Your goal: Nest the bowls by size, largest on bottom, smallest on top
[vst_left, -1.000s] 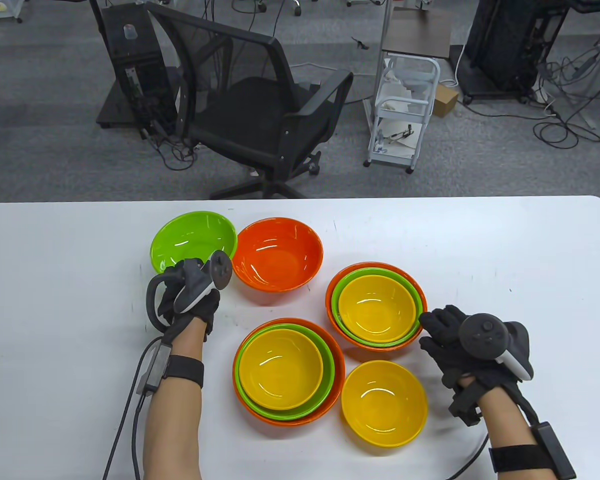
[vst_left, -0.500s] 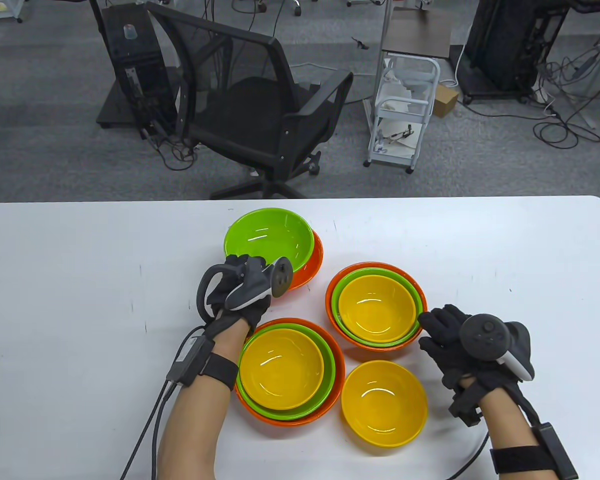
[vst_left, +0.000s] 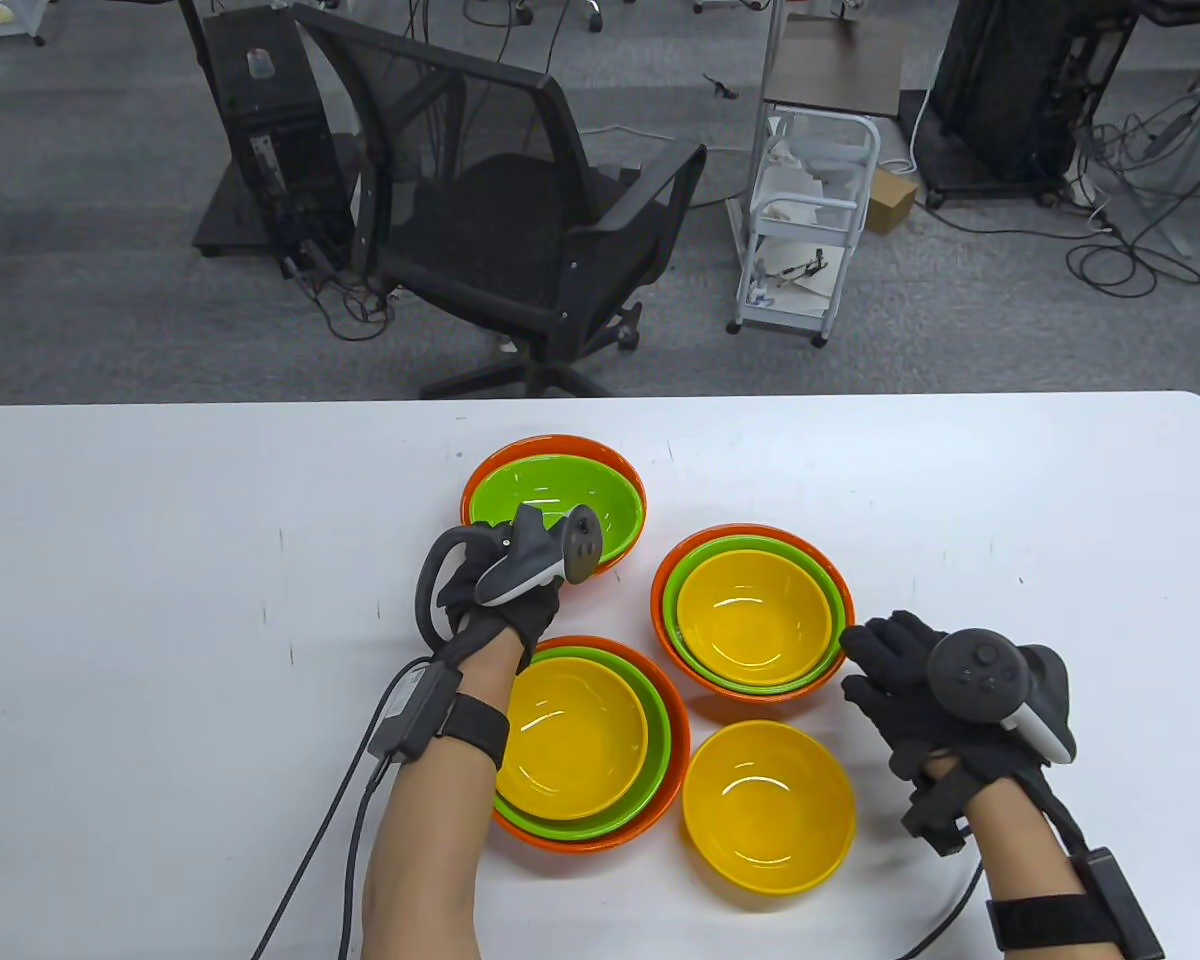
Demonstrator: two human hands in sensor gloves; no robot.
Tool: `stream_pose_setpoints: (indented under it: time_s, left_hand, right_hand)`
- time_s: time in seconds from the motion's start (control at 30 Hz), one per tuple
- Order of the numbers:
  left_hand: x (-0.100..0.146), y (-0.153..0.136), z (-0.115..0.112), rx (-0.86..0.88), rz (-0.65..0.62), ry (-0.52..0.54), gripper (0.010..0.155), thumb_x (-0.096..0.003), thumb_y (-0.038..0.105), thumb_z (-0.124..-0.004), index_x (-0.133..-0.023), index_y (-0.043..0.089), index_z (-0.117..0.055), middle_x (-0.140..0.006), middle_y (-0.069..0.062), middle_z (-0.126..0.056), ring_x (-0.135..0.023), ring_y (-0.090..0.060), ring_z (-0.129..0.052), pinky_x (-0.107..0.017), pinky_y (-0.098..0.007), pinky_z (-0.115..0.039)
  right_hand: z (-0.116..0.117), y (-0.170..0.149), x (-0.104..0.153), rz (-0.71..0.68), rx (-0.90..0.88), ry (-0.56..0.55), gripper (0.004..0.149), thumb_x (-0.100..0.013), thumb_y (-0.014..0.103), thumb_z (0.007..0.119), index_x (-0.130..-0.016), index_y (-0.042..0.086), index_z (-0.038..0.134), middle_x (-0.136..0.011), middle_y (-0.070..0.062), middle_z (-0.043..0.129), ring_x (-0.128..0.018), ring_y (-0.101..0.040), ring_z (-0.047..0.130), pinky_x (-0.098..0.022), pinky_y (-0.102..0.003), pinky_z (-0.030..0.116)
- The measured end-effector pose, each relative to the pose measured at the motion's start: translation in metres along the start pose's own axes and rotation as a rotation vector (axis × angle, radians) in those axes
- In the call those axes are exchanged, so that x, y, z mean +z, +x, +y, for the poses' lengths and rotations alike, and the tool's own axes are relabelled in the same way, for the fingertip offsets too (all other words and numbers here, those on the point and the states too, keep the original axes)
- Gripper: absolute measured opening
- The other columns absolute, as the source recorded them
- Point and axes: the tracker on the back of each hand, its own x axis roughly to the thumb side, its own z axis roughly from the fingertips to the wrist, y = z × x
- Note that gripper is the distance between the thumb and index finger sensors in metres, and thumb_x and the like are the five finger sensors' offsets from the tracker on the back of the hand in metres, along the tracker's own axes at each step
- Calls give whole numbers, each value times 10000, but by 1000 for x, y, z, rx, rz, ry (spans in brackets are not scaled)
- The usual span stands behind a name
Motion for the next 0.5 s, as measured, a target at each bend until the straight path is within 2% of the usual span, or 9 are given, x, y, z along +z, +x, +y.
stream_pose_setpoints:
  time_s: [0.3,0.5]
  left_hand:
    - [-8,1,-7,-21,31,-59,462,-488,322,-802,-947,378,-795,-971,55,-846,-1001,-242,-820,-805,-520,-632]
    - [-11,4,-10,21,19,-134,508,-517,366,-725,-1023,356,-690,-1009,38,-809,-1016,-264,-796,-812,-558,-603]
  right_hand:
    - [-1,1,1,6,-5,7,587,-510,342,739,-1024,68,667,-1074,-245,588,-1011,-530,385,-690,-701,314]
    - [-1,1,1,9,-2,13,586,-511,343,739,-1023,67,668,-1073,-246,594,-1010,-530,385,-691,-700,314]
